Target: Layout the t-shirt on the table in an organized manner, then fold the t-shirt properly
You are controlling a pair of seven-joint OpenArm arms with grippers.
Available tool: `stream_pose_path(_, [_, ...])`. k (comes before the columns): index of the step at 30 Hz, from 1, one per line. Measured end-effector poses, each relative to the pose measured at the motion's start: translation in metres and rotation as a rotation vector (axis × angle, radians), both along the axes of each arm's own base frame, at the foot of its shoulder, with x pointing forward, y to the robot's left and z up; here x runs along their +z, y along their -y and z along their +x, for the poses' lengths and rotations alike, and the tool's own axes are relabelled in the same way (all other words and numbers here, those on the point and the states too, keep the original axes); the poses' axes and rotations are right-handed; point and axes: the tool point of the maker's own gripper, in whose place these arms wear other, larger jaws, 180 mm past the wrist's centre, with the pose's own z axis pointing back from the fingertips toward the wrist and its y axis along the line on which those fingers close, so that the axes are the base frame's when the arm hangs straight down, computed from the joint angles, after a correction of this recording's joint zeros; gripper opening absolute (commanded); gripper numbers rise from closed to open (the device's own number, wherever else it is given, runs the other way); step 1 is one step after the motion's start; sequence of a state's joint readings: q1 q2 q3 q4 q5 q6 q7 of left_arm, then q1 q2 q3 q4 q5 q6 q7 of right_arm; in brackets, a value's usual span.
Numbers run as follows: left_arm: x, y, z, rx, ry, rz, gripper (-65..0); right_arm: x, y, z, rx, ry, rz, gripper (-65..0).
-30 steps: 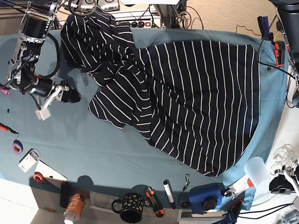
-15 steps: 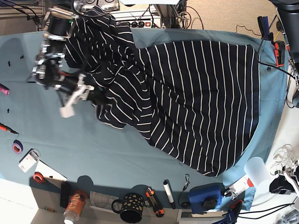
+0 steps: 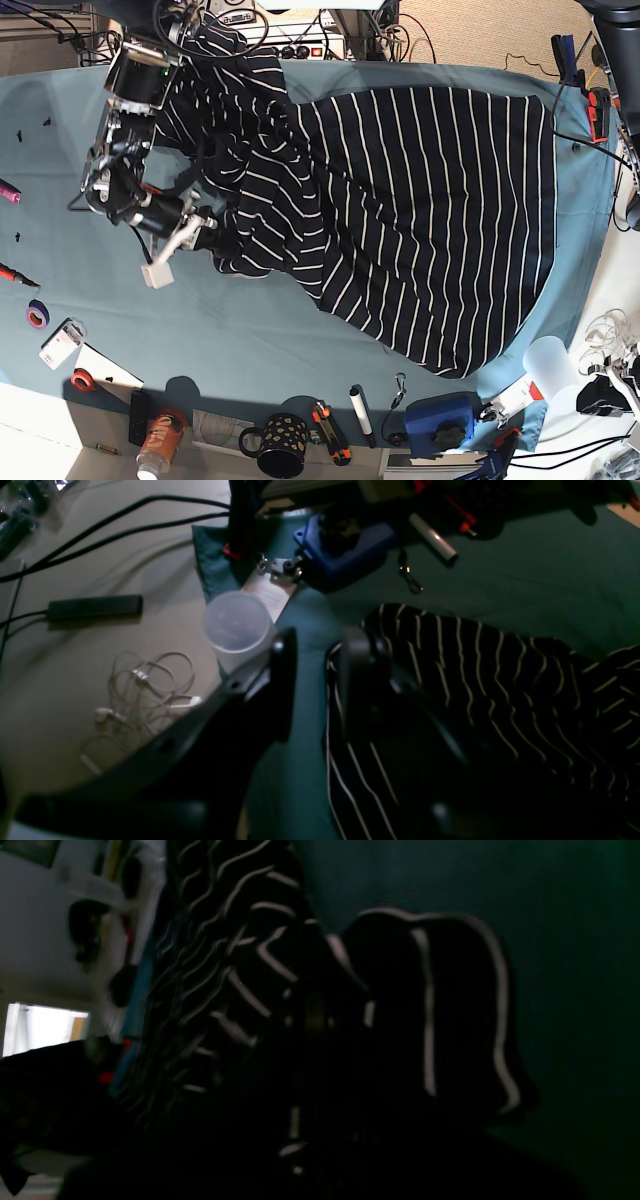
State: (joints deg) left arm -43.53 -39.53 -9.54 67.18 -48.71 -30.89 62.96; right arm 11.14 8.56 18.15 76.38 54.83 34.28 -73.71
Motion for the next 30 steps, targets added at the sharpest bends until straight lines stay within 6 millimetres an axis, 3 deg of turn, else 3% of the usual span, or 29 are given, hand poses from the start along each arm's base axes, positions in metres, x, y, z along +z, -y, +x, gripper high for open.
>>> stream_pose_path(5, [0.000, 0.000, 0.000, 0.001, 0.000, 0.000, -50.4, 0.001, 0.014, 0.014, -0.028, -0.007, -0.108, -65.0])
stream_pose_path(12, [0.000, 0.000, 0.000, 0.000, 0.000, 0.000, -50.4, 0.042, 0.037, 0.042, -0.112, 0.181, -0.258, -65.0])
stream_pose_path(15, [0.000, 0.000, 0.000, 0.000, 0.000, 0.000, -50.4, 0.046, 0.037, 0.039, -0.092, 0.178, -0.288, -65.0])
stream_pose_path(19, [0.000, 0.000, 0.000, 0.000, 0.000, 0.001, -50.4, 0.040, 0.029, 0.020, 0.041, 0.129, -0.351, -65.0])
stream_pose_path(20, [0.000, 0.000, 0.000, 0.001, 0.000, 0.000, -50.4, 0.040, 0.028, 0.016, 0.070, 0.126, -0.373, -62.6])
stream_pose_path(24, [0.000, 0.000, 0.000, 0.001, -0.001, 0.001, -50.4, 0.042, 0.031, 0.012, 0.093, 0.131, -0.421, -40.0])
stream_pose_path(27, [-0.001, 0.000, 0.000, 0.000, -0.004, 0.002, -50.4, 0.041, 0.042, 0.008, 0.062, 0.096, -0.414, -38.3])
stream_pose_path(30, [-0.001, 0.000, 0.000, 0.000, -0.004, 0.001, -50.4, 0.055, 0.048, 0.010, 0.035, 0.111, -0.350, -38.4])
